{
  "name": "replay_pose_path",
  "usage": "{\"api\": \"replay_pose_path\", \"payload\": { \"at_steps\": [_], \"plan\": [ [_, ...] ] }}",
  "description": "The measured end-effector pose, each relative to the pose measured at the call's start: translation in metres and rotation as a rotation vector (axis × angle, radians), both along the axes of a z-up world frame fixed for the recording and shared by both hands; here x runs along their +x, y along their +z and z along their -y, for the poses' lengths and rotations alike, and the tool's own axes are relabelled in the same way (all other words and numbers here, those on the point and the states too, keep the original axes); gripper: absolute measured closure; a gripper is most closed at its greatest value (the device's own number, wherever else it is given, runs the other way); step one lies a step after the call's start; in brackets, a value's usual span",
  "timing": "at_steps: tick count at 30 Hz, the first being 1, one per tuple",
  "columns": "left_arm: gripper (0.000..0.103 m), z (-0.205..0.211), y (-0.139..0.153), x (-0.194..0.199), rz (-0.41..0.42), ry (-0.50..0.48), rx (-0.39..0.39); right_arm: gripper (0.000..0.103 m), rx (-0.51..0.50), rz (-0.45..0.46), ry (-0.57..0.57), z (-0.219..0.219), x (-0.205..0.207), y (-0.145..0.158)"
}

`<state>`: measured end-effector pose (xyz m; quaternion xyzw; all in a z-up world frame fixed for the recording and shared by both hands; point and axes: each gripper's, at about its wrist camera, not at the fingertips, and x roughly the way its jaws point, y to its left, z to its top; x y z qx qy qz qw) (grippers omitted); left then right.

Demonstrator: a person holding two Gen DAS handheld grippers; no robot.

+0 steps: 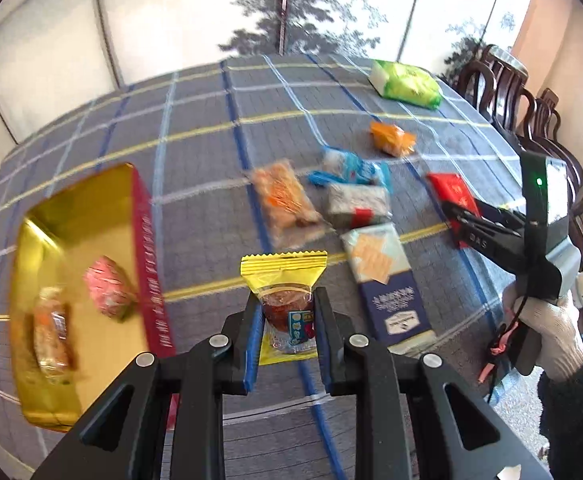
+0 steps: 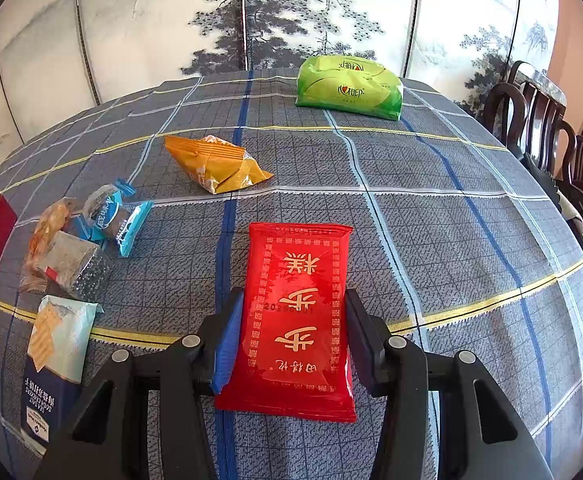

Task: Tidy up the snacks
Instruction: 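Carry the yellow candy into the gold tin and open the left gripper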

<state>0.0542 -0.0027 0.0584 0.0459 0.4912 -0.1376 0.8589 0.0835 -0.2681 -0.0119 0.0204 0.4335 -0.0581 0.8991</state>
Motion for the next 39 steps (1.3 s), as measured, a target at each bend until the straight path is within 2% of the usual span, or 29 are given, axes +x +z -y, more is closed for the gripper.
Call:
{"api": "replay_pose_path", "payload": {
  "at_steps": [4,11,15,28,35,39],
  "plan": [
    [0.082,-0.035,0.008,0.008,0.032,0.076,0.051,0.053,0.000,0.000,0.000,0.000,0.000,0.000],
    [0.082,-0.097,-0.012,0.020,-0.037,0.210,0.101,0.053,-0.001,0.000,0.000,0.000,0.000,0.000],
    [0.082,-0.120,-0.028,0.022,-0.083,0.249,0.136,0.053,-0.002,0.000,0.000,-0.001,0.001,0.000],
    [0.082,-0.152,-0.062,0.022,-0.167,0.307,0.222,0.053,-0.002,0.000,0.000,-0.001,0.000,0.000],
    [0.081,-0.165,-0.065,0.021,-0.174,0.325,0.195,0.053,-0.002,0.000,0.000,-0.001,0.000,-0.001],
    [0.080,-0.165,-0.065,0.021,-0.166,0.323,0.207,0.053,-0.001,-0.001,-0.001,-0.001,0.000,-0.001]
  ]
}}
